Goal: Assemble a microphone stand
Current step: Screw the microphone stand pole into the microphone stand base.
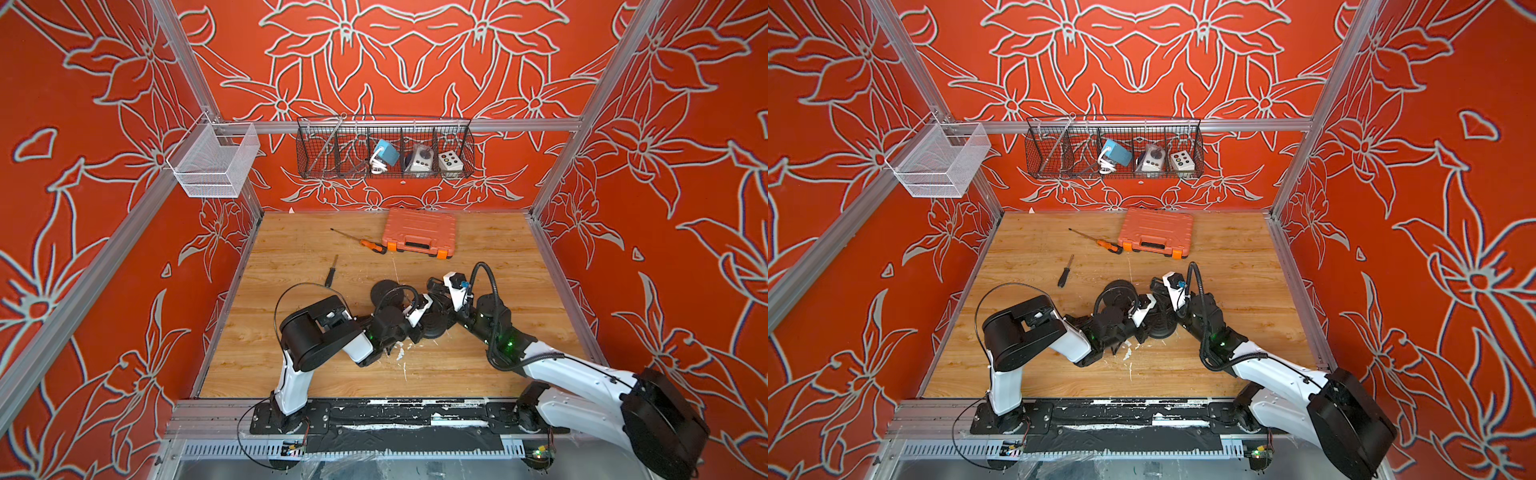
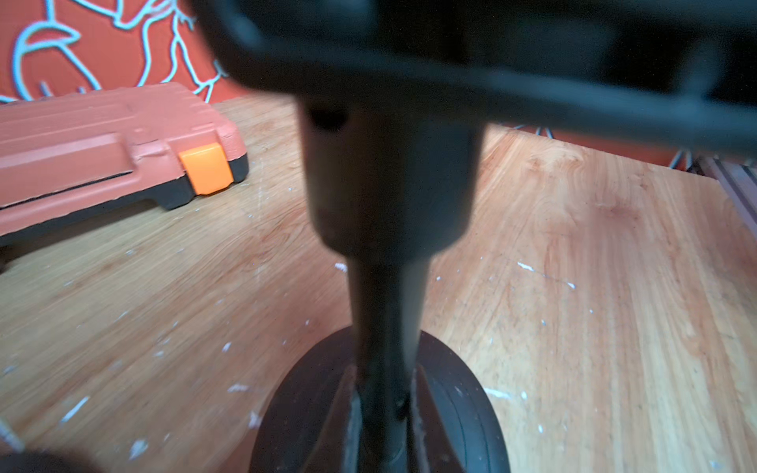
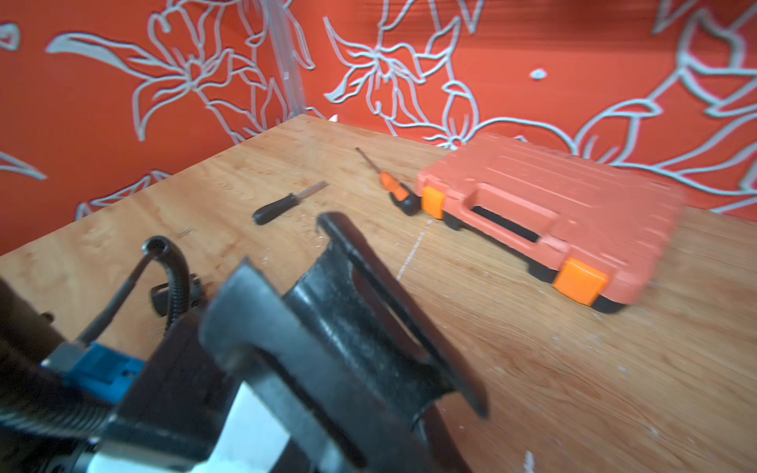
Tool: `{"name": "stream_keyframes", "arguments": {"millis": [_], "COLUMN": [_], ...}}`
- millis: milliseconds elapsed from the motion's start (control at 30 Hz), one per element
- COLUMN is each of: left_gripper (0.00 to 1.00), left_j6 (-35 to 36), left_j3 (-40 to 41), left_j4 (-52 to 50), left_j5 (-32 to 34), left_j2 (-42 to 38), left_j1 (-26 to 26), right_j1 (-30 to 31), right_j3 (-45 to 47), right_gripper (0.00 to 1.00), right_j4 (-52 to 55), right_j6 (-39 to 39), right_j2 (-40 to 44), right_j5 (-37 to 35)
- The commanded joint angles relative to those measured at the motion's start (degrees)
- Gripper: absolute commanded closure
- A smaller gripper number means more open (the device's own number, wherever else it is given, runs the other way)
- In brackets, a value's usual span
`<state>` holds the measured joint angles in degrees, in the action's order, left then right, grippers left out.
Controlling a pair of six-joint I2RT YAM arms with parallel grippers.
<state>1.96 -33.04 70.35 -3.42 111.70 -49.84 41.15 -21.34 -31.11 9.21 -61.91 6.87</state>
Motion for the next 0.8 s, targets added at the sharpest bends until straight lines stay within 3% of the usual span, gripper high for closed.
{"name": "stream_keyframes", "arguments": {"millis": [0, 100, 200, 333, 767], "left_gripper": [0.96, 0.96, 0.96, 0.96, 0.96], "left_j6": [-2.15, -2.03, -1.63, -1.76, -1.34], "left_j3": [3.51, 4.55, 4.56, 4.65, 3.87], "left_j4": [-2.57, -0.56, -2.27, -2.87, -4.43], "left_j5": [2.43, 3.02, 2.99, 2.32, 0.87], "left_j2": [1.15, 1.99, 1.31, 1.23, 1.5], "left_j1": [0.71, 0.8, 0.72, 0.71, 0.54], "right_j1": [-0.46, -3.09, -7.99, -12.09, -16.93], "right_j3": [-0.53, -2.15, -3.38, -5.44, -12.46], "right_gripper": [0.57, 0.38, 0.34, 0.35, 0.42], "right_j4": [11.42, 13.76, 14.84, 15.9, 20.39], "right_j6": [-2.16, -5.34, -7.98, -13.52, -27.05], "right_j2": [-1.43, -0.76, -0.98, -2.05, -6.11], "right_j5": [9.6, 15.91, 25.08, 35.65, 41.87]}}
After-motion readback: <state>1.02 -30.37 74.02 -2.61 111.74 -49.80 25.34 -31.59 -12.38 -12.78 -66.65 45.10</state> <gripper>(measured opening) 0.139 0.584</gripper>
